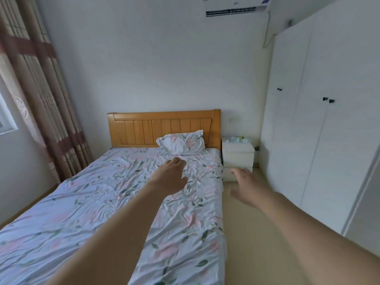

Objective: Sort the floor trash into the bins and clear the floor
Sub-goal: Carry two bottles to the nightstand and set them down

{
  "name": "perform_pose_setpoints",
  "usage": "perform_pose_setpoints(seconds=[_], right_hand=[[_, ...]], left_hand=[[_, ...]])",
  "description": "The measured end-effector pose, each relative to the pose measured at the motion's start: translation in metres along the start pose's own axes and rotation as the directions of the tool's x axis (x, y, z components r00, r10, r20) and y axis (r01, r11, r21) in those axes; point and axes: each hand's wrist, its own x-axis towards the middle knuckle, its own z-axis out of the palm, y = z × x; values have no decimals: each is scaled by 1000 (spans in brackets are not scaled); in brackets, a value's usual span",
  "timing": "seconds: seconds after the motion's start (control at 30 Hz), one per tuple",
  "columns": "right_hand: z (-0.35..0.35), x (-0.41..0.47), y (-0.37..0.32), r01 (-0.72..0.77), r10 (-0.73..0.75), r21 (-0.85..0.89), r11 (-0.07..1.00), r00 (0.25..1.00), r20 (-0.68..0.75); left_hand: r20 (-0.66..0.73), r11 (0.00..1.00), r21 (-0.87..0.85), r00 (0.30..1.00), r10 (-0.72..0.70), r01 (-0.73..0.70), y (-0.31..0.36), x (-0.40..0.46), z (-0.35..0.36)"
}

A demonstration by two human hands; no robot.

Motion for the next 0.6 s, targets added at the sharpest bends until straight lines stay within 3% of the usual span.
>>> perform_pose_setpoints(seconds=[0.27, 0.37, 0.6], right_hand=[[-40, 96, 131, 4, -3, 20, 1000, 1000, -12], [-47, 158, 188, 11, -11, -17, 1000, 1000, 5], [-102, 317, 290, 1, -1, -52, 999, 1000, -14]], left_hand=[[107, 995, 43, 991, 87, -92, 102, 147, 68], [82, 995, -5, 991, 105, -105, 128, 222, 105], [43, 988, -152, 999, 26, -19, 163, 412, 135]])
